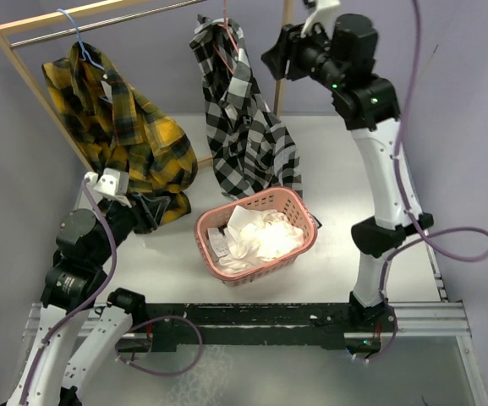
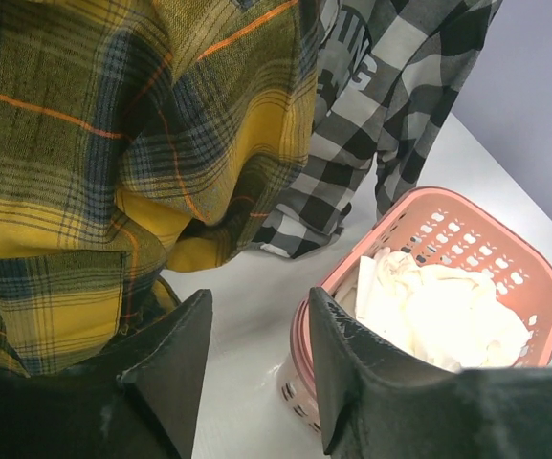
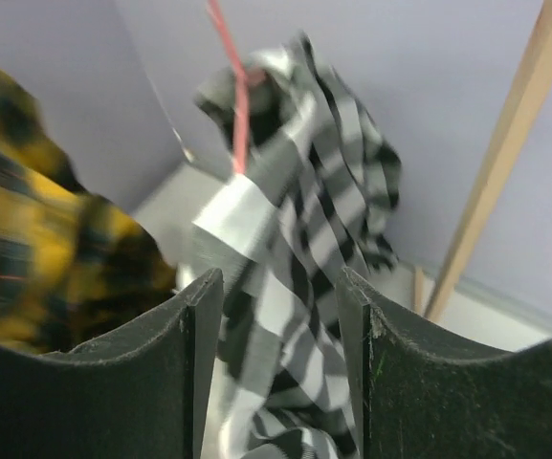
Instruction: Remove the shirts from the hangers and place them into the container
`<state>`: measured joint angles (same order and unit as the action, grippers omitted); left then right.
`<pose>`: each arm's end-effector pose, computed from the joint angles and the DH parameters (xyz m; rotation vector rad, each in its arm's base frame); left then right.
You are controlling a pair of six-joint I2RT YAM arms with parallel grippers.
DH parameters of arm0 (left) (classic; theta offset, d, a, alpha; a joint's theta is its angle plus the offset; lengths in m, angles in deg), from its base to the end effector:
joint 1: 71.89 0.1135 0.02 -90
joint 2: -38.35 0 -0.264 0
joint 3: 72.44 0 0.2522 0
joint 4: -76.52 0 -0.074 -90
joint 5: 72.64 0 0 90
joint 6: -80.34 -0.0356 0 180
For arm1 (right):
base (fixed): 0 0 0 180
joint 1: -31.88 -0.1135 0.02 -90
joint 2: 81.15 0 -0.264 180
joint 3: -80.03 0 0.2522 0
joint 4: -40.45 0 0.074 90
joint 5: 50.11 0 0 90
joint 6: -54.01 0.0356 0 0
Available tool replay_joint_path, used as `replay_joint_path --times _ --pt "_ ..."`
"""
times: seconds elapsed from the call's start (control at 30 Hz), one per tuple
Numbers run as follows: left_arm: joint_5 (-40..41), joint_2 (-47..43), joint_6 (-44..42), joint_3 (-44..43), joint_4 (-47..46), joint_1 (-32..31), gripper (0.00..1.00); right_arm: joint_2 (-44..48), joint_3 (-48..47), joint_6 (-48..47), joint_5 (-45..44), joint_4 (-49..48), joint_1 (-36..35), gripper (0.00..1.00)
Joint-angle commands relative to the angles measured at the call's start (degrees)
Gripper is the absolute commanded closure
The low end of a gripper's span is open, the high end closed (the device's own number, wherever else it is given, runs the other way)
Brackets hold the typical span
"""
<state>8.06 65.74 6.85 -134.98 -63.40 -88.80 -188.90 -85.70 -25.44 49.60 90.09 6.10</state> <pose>0.0945 -0.0347 0.3708 0.1315 1.6827 -0.5751 0.3055 0.1542 0.5946 -0.3338 1.4200 0.6409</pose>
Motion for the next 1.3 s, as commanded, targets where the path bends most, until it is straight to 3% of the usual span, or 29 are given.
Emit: replay_joint_path --times 0.0,0.17,0.33,0.57,0.73,1.27 --pt "0.6 0.3 -1.0 -0.7 -0.8 0.0 0.49 -1.8 2.2 -5.2 -8.3 4.7 -0.6 0.49" --pt "0.4 0.8 -0.8 -0.6 -1.0 0.1 0.48 -0.9 7.1 -7.1 -3.9 4.2 -0.6 0.58" --pt "-0.2 1.3 -0.6 -0.7 -0.7 0.0 0.48 5.0 17.0 -7.3 -5.8 -1.7 -0.6 0.58" --pt "-0.1 1.3 -0.4 -0.5 -0.8 0.0 0.47 9.7 20.6 -7.6 -4.4 -3.5 -1.8 0.56" --pt "-0.5 2.0 -0.4 -0.7 -0.8 0.0 0.47 10.6 20.1 -8.1 -4.1 -2.3 -4.6 0.53" --pt "-0.2 2.1 -0.6 -0.6 -0.6 0.1 0.47 0.6 13.1 -9.1 -7.1 -1.3 -6.0 0.53"
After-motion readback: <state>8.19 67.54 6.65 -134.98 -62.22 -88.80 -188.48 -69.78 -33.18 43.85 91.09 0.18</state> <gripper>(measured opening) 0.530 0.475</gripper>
